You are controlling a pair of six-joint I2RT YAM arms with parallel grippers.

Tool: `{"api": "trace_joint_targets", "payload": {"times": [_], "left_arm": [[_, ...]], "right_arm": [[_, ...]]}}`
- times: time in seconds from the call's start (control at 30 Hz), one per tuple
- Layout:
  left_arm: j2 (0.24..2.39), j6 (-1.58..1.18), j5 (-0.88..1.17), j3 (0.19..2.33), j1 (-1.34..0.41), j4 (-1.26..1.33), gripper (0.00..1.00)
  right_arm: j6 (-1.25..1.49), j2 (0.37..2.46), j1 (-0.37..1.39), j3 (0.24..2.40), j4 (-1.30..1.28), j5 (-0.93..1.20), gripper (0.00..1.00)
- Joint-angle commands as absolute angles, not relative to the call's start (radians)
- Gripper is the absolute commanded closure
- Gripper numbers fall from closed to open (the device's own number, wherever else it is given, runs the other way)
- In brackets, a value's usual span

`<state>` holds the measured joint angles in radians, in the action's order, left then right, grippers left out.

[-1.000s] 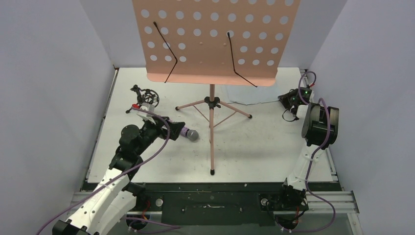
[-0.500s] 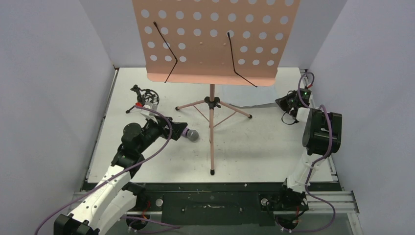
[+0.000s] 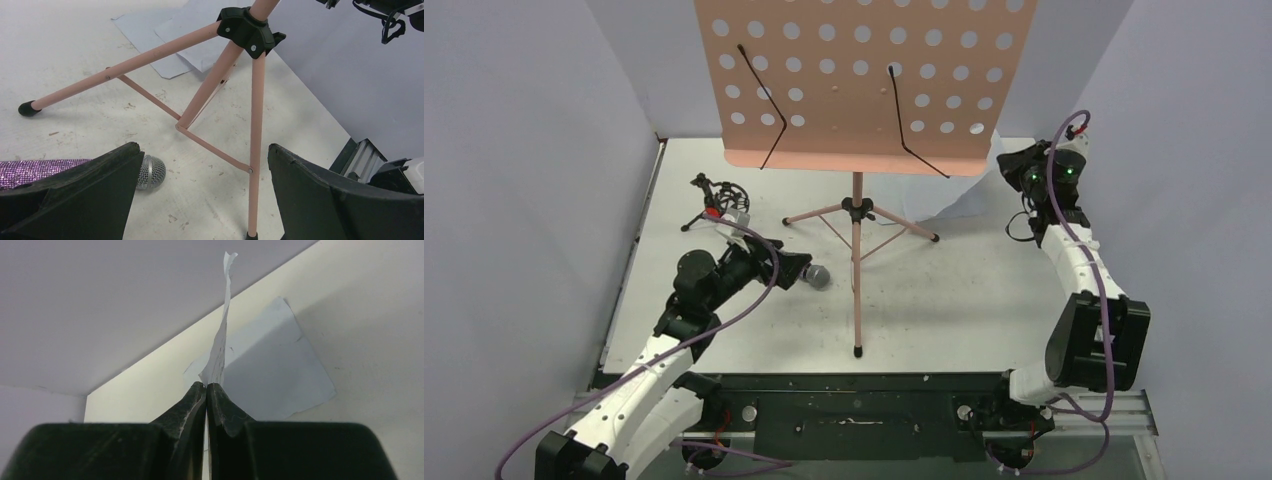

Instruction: Set up the instrument practice props

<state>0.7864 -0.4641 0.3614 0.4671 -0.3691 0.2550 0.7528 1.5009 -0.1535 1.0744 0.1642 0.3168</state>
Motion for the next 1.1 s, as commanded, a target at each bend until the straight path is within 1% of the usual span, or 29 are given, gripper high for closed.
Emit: {"api": "trace_joint_targets", "payload": {"times": [0.0,0.17,0.3,0.4,0.57,0.83,1.07], "left_arm": [[0.761,-0.474,0.439,0.452,-0.369,0.398,0.04],[0.745,-0.477,0.507,0.429,-0.386,0.502,0.04],[0.743,-0.453,0.517,0.431,-0.431,0.543,0.04],[0.749,-0.400,0.474,0.441,-0.495,0.543,0.04],[0.783,-0.282,0.370,0.493,-0.650,0.510,0.04],[0.911,-0.067,0.204,0.592,-0.903,0.536,0.04],[1.084,0.079,0.138,0.690,-0.984,0.647,0.04]], "right_arm": [[0.683,1.385,-0.119,1.124,0.102,0.270,0.94],[0.655,1.306,-0.101,1.154,0.016,0.273,0.95],[0.648,1.263,-0.097,1.178,-0.051,0.302,0.95],[0.652,1.239,-0.093,1.193,-0.082,0.326,0.95],[0.666,1.202,-0.083,1.192,-0.111,0.361,0.95],[0.692,1.134,-0.039,1.191,-0.151,0.402,0.95],[0.647,1.062,-0.006,1.262,-0.254,0.349,0.95]]}}
